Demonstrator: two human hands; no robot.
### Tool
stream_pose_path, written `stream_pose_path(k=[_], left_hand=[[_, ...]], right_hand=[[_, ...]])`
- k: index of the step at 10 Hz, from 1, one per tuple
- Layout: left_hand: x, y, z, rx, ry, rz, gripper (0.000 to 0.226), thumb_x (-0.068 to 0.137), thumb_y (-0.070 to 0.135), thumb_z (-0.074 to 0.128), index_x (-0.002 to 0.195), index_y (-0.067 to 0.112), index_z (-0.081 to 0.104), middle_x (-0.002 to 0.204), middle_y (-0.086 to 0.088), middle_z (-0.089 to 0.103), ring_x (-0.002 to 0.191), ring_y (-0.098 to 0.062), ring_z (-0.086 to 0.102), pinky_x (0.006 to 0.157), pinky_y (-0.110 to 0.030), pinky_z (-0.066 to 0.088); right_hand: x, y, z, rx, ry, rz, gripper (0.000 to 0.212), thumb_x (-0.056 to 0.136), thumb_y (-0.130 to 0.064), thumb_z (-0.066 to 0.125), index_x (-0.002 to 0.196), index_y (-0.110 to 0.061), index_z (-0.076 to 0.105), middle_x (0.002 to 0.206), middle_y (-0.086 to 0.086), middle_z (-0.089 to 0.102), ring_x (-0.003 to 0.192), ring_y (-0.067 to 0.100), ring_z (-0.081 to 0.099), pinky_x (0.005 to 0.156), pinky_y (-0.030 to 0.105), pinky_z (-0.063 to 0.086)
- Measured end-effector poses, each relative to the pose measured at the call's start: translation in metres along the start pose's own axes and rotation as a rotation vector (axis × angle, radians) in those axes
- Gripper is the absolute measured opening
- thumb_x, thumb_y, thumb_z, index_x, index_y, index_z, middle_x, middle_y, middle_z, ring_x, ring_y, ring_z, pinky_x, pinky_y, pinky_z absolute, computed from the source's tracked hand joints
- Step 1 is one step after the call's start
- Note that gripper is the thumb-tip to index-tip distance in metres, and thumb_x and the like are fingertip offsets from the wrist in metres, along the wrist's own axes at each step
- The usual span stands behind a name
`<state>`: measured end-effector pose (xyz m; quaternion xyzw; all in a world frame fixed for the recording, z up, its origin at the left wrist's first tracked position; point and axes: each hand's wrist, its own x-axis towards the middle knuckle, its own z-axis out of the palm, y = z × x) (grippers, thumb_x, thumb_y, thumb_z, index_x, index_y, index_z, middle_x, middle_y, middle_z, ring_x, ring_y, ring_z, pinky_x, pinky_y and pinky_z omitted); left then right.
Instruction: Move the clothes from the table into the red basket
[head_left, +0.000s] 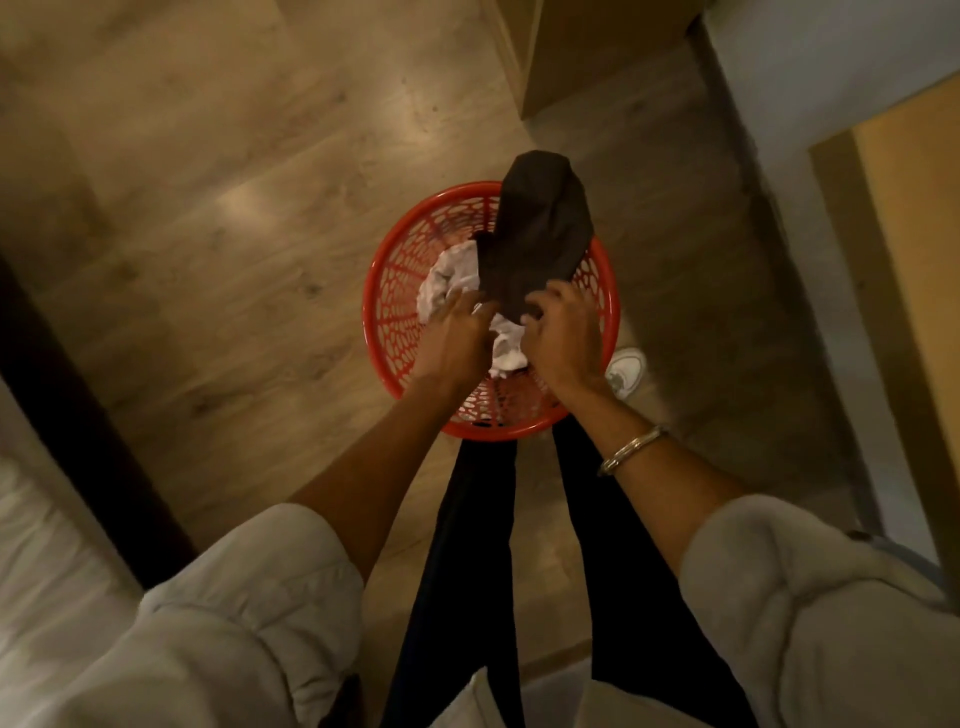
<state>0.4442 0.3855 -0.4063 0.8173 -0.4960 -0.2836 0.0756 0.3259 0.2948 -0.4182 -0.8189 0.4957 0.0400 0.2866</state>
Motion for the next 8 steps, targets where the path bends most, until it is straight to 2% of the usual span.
stream_pose_path(k=[1, 2, 3, 4, 5, 6, 7, 8], left_hand=[[0.051, -0.001, 0.009, 0.058, 0.073, 0.087, 0.048, 0.087, 0.016, 0.069, 0.133, 0.014, 0.056, 0.14, -0.014, 0.055, 0.136, -0.037, 0.043, 0.108, -0.053, 0.042], [0.115, 0.001, 0.018, 0.158, 0.064, 0.084, 0.064, 0.094, 0.034, 0.063, 0.15, 0.016, 0.035, 0.157, -0.012, 0.034, 0.148, -0.038, 0.021, 0.119, -0.053, 0.023], [0.161, 0.001, 0.034, 0.239, 0.1, 0.047, 0.07, 0.094, 0.036, 0.063, 0.153, 0.018, 0.03, 0.158, -0.011, 0.032, 0.145, -0.037, 0.026, 0.116, -0.051, 0.027], [0.178, -0.001, 0.044, 0.278, 0.136, 0.089, 0.058, 0.092, 0.029, 0.065, 0.145, 0.018, 0.046, 0.147, -0.01, 0.048, 0.129, -0.034, 0.042, 0.107, -0.046, 0.038], [0.177, -0.003, 0.043, 0.288, 0.147, 0.107, 0.035, 0.096, 0.024, 0.06, 0.13, 0.018, 0.062, 0.133, -0.008, 0.06, 0.119, -0.031, 0.051, 0.101, -0.044, 0.039], [0.145, 0.001, 0.036, 0.298, 0.1, 0.125, 0.026, 0.094, 0.029, 0.06, 0.116, 0.019, 0.068, 0.123, -0.007, 0.065, 0.115, -0.03, 0.055, 0.101, -0.045, 0.038], [0.091, 0.003, 0.035, 0.266, 0.039, 0.041, 0.037, 0.09, 0.03, 0.062, 0.126, 0.021, 0.062, 0.137, -0.006, 0.058, 0.128, -0.034, 0.045, 0.104, -0.047, 0.034], [0.026, 0.013, 0.023, 0.192, -0.023, -0.025, 0.08, 0.089, 0.033, 0.067, 0.154, 0.021, 0.023, 0.163, -0.015, 0.018, 0.151, -0.04, 0.009, 0.119, -0.056, 0.022]], right_hand=[[0.048, 0.011, 0.006, 0.008, 0.118, 0.028, 0.046, 0.087, -0.02, 0.072, 0.131, -0.011, 0.06, 0.139, 0.011, 0.055, 0.129, 0.03, 0.048, 0.107, 0.041, 0.043], [0.106, 0.03, 0.019, -0.053, 0.147, 0.031, 0.059, 0.087, -0.022, 0.073, 0.14, -0.009, 0.05, 0.14, 0.014, 0.054, 0.13, 0.031, 0.049, 0.11, 0.041, 0.039], [0.141, 0.05, 0.028, -0.157, 0.168, 0.003, 0.035, 0.09, -0.019, 0.07, 0.123, -0.008, 0.064, 0.12, 0.017, 0.063, 0.114, 0.034, 0.059, 0.095, 0.041, 0.048], [0.144, 0.063, 0.03, -0.19, 0.208, -0.067, 0.019, 0.091, -0.018, 0.068, 0.105, -0.006, 0.073, 0.102, 0.019, 0.067, 0.097, 0.036, 0.064, 0.078, 0.04, 0.052], [0.132, 0.069, 0.031, -0.176, 0.246, -0.118, 0.008, 0.086, -0.009, 0.069, 0.088, -0.003, 0.075, 0.086, 0.02, 0.068, 0.08, 0.038, 0.066, 0.067, 0.04, 0.055], [0.106, 0.059, 0.022, -0.175, 0.166, -0.1, 0.005, 0.079, -0.008, 0.074, 0.082, -0.004, 0.074, 0.081, 0.018, 0.07, 0.076, 0.037, 0.067, 0.067, 0.039, 0.056], [0.064, 0.044, 0.013, -0.191, -0.029, -0.137, 0.015, 0.078, -0.013, 0.077, 0.092, -0.009, 0.077, 0.094, 0.015, 0.074, 0.092, 0.036, 0.069, 0.08, 0.038, 0.056], [0.012, 0.025, -0.011, -0.169, -0.129, -0.128, 0.044, 0.081, -0.025, 0.079, 0.122, -0.016, 0.066, 0.127, 0.007, 0.065, 0.125, 0.031, 0.055, 0.106, 0.043, 0.047]])
